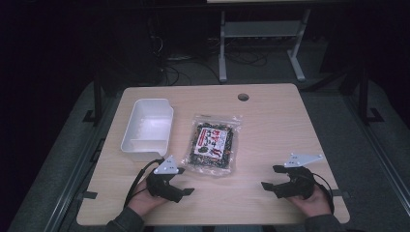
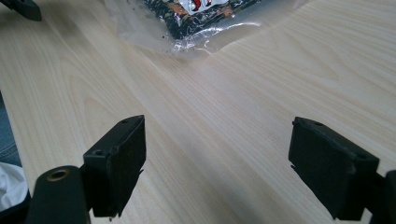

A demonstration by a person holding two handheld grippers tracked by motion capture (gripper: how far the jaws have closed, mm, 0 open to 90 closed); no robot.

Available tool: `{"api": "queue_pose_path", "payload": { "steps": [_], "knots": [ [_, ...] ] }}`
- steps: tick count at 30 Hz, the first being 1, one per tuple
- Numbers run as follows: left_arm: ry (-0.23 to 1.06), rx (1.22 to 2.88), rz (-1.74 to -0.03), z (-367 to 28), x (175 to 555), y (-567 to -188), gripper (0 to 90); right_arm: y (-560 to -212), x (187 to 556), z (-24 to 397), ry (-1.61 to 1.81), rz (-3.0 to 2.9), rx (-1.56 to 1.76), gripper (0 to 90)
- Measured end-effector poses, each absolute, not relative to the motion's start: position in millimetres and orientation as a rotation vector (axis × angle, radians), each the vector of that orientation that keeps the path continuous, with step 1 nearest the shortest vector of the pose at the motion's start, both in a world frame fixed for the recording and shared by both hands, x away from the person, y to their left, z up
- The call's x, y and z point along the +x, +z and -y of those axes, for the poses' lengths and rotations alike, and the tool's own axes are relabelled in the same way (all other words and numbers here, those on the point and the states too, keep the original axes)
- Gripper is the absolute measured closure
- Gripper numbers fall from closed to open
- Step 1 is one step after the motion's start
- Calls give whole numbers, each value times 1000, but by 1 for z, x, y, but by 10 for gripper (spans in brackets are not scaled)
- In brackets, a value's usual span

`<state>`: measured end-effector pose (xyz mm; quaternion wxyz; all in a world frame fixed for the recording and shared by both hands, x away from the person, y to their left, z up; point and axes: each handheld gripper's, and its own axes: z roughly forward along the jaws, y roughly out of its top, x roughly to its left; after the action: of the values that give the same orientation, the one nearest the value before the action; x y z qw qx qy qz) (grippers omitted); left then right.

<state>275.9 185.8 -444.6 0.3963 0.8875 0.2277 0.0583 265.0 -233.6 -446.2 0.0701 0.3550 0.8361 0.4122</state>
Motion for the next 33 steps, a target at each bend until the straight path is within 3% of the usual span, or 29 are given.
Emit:
{"api": "queue_pose_path", "payload": {
  "steps": [21, 33],
  "knots": [
    [201, 2235, -605, -187, 279, -442, 240, -444, 283, 226, 1248, -2540, 1077, 187],
    [193, 2214, -623, -191, 282, -440, 240, -427, 327, 206, 1224, -2575, 1085, 178]
  ]
}}
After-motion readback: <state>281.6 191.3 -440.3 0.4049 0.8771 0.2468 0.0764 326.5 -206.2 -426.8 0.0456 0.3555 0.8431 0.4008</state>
